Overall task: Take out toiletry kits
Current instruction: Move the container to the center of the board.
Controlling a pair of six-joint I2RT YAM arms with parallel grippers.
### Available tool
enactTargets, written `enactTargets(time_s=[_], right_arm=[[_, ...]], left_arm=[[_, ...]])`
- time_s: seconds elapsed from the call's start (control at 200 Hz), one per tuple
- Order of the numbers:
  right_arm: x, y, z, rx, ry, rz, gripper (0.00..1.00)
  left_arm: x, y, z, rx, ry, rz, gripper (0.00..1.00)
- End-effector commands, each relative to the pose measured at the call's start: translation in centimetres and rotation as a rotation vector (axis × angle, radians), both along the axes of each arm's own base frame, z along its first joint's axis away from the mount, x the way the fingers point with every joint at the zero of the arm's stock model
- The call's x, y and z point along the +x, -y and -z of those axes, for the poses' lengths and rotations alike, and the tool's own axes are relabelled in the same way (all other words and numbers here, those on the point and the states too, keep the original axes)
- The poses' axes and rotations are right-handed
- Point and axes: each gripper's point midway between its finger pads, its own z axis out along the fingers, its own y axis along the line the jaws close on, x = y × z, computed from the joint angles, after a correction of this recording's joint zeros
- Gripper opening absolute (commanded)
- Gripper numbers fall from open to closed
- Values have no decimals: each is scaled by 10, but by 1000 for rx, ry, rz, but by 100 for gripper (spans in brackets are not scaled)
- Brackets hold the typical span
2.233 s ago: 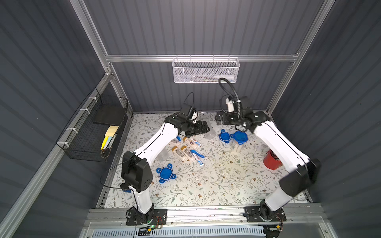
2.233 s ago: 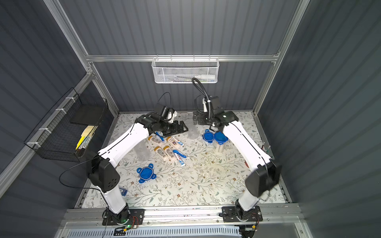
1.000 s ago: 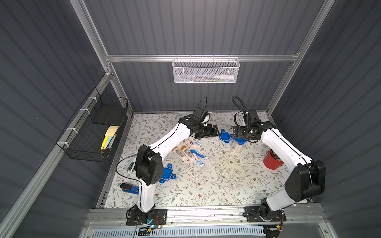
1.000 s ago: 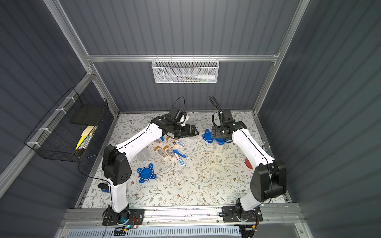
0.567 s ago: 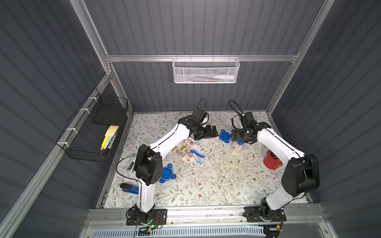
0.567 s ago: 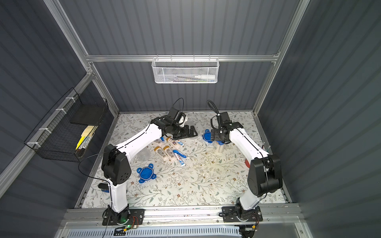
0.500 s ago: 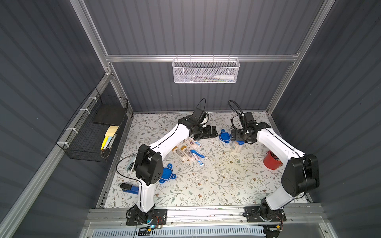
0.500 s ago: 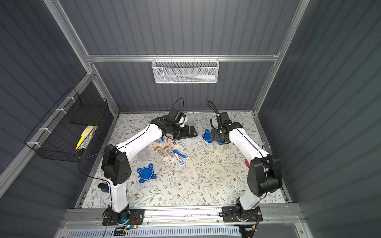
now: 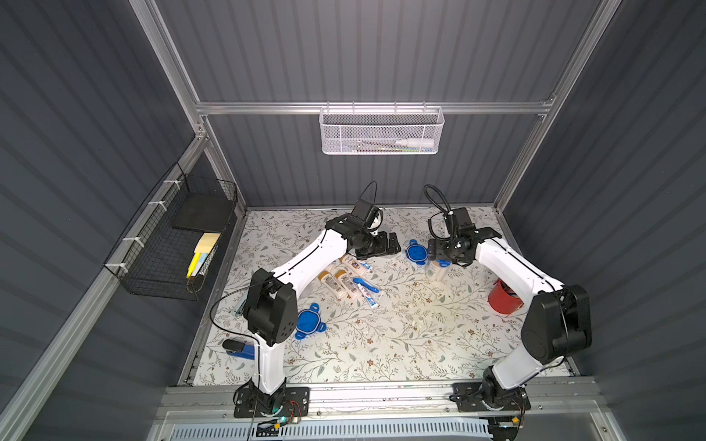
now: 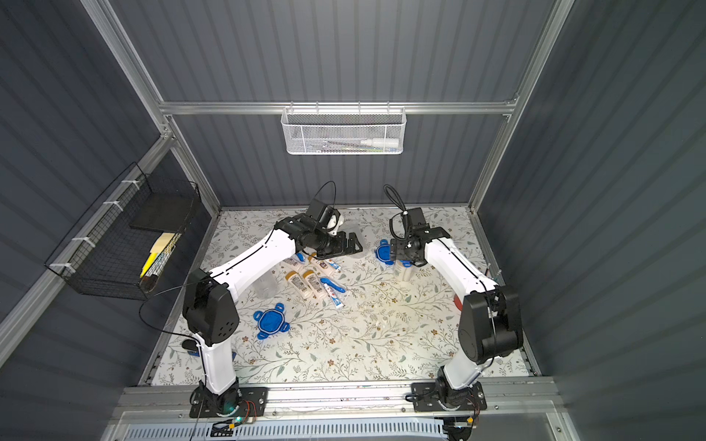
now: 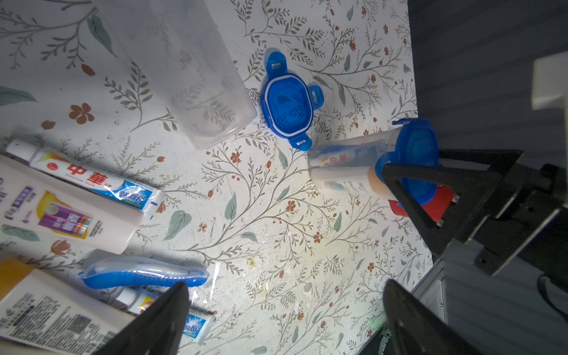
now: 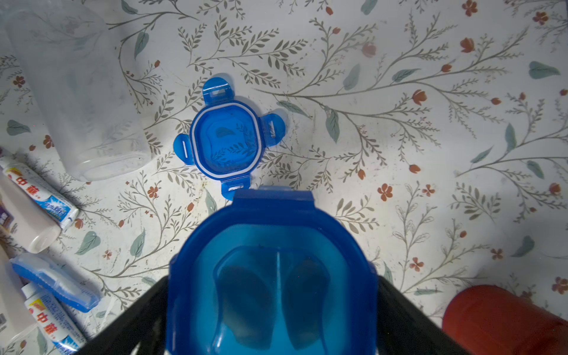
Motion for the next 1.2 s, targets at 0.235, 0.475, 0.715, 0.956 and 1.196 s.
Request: enactTargets(time_s=[0.235,0.475,0.715,0.956,1.196], right_arm=[[-12,-60,-14,94,-11,-120,81],[-9,-115,-4,36,-22,-220,81],[1,-158,-8,-32,48,-267,82],[-1,-177,0,-10,28,-275,99],[-8,-181,-40,104,83,-285,99]], left_arm=[[3,-28,-26,-15,43,-39,99],[11,-62,-26,-12,29,-122,99],[9,-72,-19,7,20,-140,99],[8,-73,-15,9,9,-139,100],[11,-79,-25,25,32,-151,99]])
